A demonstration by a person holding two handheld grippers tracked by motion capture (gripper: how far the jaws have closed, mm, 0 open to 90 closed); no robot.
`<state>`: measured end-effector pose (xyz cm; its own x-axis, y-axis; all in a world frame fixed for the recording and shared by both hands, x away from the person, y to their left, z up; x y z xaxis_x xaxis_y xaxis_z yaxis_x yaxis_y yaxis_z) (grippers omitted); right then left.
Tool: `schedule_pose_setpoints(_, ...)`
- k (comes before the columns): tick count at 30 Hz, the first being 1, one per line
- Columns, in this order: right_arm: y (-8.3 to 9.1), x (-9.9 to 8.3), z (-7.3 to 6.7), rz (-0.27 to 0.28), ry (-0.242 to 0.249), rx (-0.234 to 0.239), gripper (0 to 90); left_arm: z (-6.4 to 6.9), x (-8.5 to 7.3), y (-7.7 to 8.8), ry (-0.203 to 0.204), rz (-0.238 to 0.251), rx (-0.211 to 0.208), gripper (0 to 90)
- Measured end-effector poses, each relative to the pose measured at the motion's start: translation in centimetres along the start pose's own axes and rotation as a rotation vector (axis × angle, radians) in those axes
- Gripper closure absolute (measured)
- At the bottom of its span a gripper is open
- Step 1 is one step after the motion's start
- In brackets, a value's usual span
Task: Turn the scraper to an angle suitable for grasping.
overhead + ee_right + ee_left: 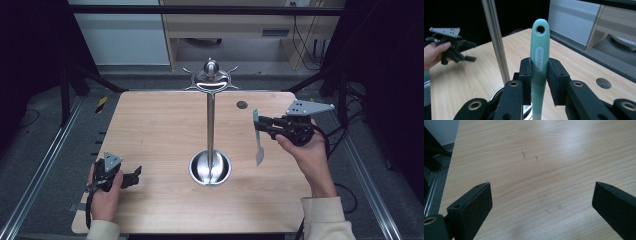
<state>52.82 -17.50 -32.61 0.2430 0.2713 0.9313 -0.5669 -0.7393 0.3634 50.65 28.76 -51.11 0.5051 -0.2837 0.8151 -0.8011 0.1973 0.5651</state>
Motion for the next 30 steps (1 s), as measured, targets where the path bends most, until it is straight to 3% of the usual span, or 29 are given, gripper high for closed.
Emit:
schedule_pose_setpoints(10,1.0,1.4,-0.6,0.077,0.0,0.006,74.4,-0.2,-0.1,0.1,0.005,0.0,0.01,2.7)
schedule_pose_setpoints(30,2.2,4.2,-3.2,0.156,0.047,-0.012,74.3,-0.3,0.0,0.2,0.012,0.006,0.011,2.8)
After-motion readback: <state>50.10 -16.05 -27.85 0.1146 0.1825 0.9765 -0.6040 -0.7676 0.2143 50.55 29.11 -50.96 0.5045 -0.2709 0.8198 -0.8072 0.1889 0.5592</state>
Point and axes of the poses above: each handheld gripper's, and its own axes: y roughly backward along the jaws, x roughly out of its top, z roughly to its right, the point moved 6 cm from there along -y, roughly forward along the jaws
